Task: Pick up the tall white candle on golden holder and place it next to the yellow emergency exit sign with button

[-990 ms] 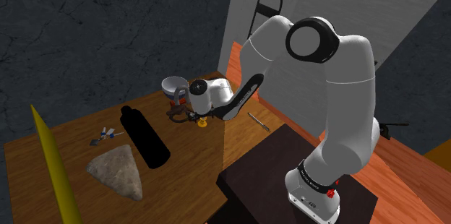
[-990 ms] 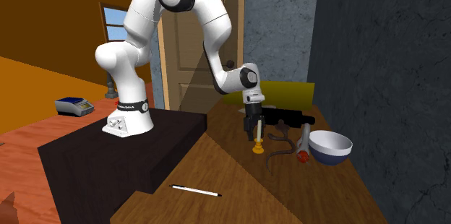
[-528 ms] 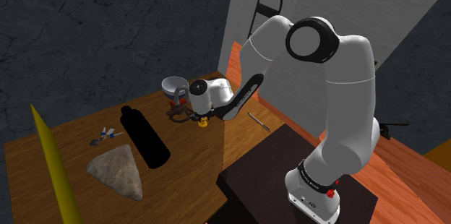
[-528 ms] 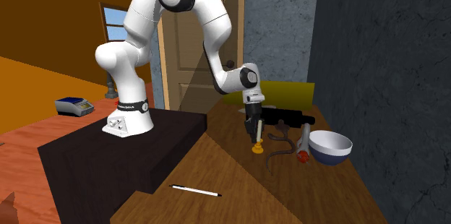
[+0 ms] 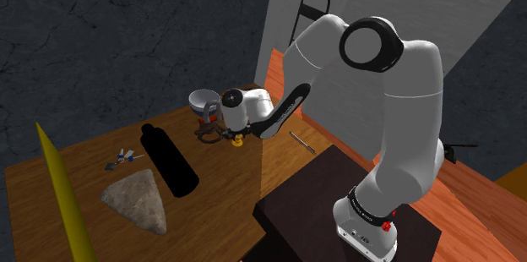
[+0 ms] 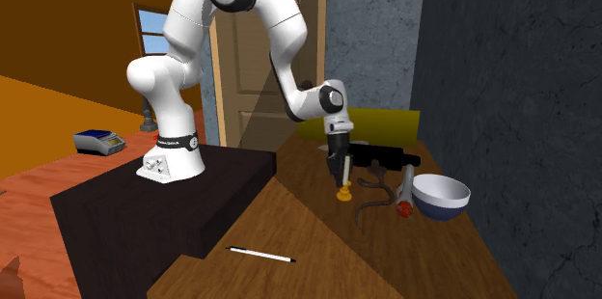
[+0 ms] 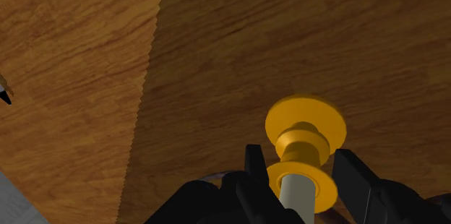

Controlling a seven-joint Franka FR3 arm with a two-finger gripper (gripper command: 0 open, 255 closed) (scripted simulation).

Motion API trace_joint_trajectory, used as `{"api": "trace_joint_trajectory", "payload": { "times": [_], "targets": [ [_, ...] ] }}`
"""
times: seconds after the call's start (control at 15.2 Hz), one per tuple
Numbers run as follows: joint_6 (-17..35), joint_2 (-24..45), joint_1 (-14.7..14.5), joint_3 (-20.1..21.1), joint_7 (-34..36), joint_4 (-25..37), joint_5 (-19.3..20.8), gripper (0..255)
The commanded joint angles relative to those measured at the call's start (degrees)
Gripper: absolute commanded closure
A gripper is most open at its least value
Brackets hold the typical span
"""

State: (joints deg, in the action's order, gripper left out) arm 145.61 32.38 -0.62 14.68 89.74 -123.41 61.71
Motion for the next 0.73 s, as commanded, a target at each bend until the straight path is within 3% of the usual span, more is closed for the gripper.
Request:
{"api": "trace_joint_trajectory", "payload": {
  "times": [0.0, 0.66],
  "targets": [
    [-0.6, -1.6, 0.5, 0.7, -1.3, -0.7, -1.3, 255],
    [-3.4, -9.0, 2.9, 4.1, -7.6, -3.4, -8.1, 255]
  ]
}}
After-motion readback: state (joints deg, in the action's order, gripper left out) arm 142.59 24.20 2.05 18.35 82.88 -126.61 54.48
